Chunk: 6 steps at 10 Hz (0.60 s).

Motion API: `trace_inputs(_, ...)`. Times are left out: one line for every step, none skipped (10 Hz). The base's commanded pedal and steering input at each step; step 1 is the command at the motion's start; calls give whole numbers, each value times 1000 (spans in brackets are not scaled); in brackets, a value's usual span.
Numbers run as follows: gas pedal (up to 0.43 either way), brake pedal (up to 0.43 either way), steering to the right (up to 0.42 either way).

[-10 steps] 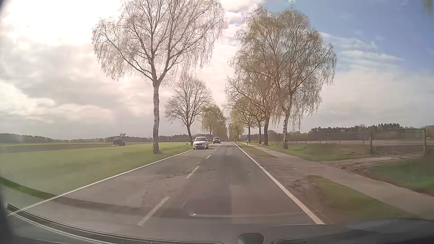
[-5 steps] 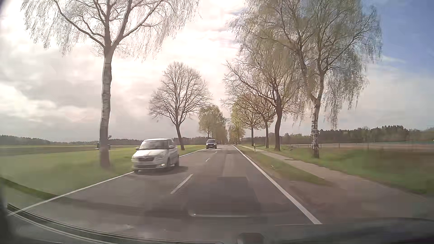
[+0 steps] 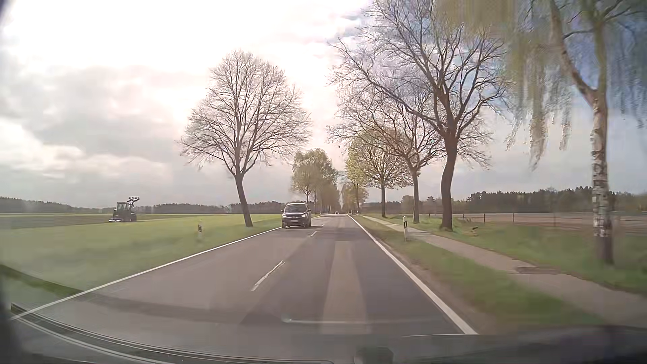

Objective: Follow the waypoints while adhering to traffic rules and regulations

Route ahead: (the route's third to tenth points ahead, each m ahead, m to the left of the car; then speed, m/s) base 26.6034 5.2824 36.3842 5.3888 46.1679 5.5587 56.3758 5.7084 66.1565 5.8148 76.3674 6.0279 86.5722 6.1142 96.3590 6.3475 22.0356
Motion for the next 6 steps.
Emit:
trace_inputs(220,0,1)
trace_inputs(220,0,0)
trace_inputs(220,0,-2)
trace_inputs(220,0,-5)
trace_inputs(228,0,-4)
trace_inputs(228,0,-3)
